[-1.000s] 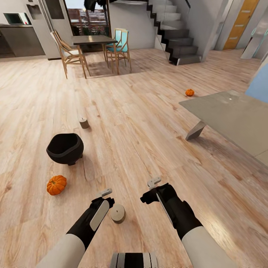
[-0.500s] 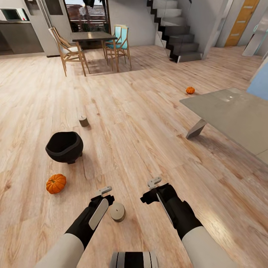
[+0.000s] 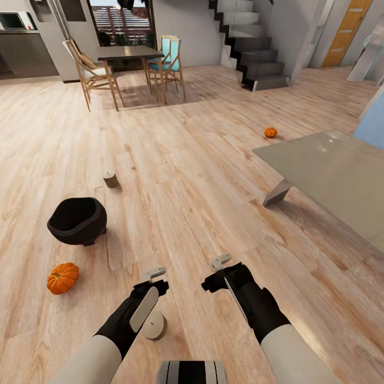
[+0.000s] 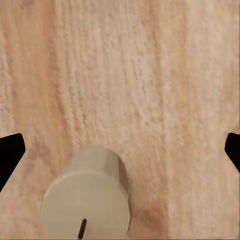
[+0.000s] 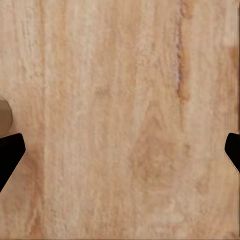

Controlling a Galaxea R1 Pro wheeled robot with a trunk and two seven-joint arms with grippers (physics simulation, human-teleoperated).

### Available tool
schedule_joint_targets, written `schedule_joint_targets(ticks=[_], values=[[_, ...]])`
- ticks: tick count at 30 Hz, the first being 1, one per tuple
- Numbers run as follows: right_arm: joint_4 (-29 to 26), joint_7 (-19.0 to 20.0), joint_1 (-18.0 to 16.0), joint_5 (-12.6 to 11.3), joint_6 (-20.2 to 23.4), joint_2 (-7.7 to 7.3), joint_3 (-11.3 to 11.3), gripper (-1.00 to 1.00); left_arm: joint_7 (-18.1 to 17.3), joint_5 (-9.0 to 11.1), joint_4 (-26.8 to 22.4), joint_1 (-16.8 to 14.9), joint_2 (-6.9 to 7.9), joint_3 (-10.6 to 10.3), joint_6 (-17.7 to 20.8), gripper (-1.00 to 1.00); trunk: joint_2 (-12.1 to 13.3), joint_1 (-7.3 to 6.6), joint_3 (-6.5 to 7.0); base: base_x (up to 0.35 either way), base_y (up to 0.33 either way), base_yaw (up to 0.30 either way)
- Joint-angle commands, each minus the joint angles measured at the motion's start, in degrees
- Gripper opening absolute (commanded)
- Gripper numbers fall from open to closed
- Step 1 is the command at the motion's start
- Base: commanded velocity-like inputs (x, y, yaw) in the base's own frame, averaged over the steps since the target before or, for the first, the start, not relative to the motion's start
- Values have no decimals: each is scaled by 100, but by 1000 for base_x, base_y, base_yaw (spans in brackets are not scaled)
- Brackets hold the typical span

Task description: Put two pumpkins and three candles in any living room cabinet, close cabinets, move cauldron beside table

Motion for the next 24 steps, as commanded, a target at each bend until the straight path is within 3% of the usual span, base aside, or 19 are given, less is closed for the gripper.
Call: schedule_joint_targets(ticks=[1, 6, 11, 17, 24], values=[[0, 0, 0, -1, -1, -1, 0, 100, -50, 0, 0, 1, 1, 0, -1, 100, 0, 0, 0, 68, -49, 0], [0, -2, 0, 1, -1, -1, 0, 100, -357, 12, 7, 39, 2, -1, -4, 100, 0, 0, 0, 20, -15, 0], [0, 5, 0, 1, 3, 4, 0, 100, -391, 35, 34, 80, 10, 4, -4, 100, 0, 0, 0, 1, -1, 0], [0, 6, 0, -2, 3, 4, 0, 100, -380, 55, 521, 83, 25, 18, -34, 100, 0, 0, 0, 0, 0, 0], [0, 6, 0, -2, 3, 4, 0, 100, -382, 52, 617, 79, 43, 28, -54, 100, -5, 10, -89, 0, 0, 0]])
